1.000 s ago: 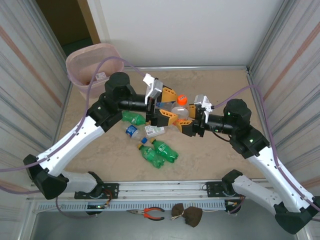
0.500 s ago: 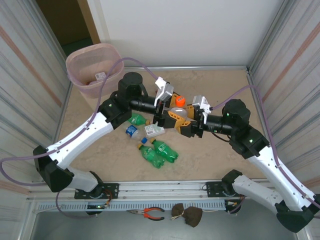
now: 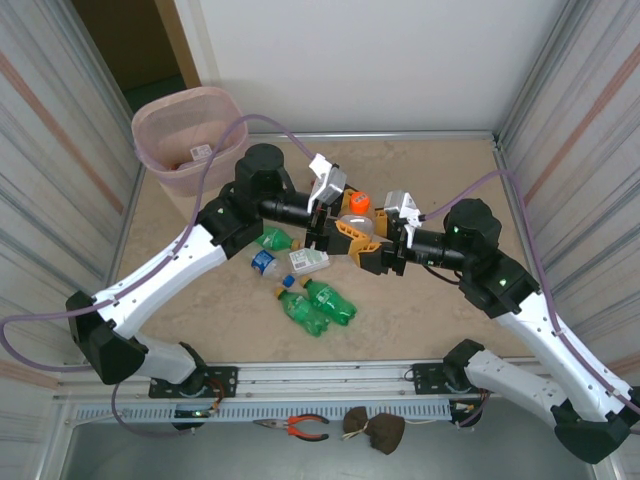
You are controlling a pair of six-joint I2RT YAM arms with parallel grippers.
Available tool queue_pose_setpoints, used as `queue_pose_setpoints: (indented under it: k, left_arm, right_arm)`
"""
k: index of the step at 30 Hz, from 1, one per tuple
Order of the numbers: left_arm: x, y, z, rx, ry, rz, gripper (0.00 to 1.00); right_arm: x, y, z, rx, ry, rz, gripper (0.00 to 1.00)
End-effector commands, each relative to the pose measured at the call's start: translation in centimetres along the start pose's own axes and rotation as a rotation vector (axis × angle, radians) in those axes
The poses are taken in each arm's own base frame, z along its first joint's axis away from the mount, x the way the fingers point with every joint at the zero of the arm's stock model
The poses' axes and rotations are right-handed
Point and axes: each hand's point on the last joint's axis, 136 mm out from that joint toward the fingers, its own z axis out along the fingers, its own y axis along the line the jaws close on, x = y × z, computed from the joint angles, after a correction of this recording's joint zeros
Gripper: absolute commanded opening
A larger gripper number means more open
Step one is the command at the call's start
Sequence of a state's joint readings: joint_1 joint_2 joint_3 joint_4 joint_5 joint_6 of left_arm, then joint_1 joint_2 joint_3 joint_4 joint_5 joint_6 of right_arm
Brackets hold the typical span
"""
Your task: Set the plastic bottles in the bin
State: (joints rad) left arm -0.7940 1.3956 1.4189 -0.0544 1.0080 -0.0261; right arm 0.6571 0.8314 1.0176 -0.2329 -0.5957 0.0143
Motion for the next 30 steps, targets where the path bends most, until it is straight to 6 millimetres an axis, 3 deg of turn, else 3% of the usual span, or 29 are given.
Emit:
queue_pose_setpoints:
  k: [1,7,22,30]
  left_arm:
    - [-0.8,-1.5,-0.2,0.042,-0.023,0.054,0.53]
    - [-0.9,-1.7,-0.5,0.021,-0.03,0.067,0.51]
    - [-1.7,-1.7,-1.3,-0.042,-0.036,0.111,0.48]
    - [-1.5,1.0,-2.9,-0.284,0.041,0.135,0.48]
  right_arm:
    - [-2.0,0.4,-0.1,-0.001,-0.049,-0.037,0.54]
    - [-1.8,0.3,-0.1,0.006,-0.042,-0.029,0.57]
    - [-1.0,0.2,-0.9,0.049,-0.036,-0.015,0.75]
    - [-1.2,0.1,-2.0,0.092,-0.043,-0.023,0.79]
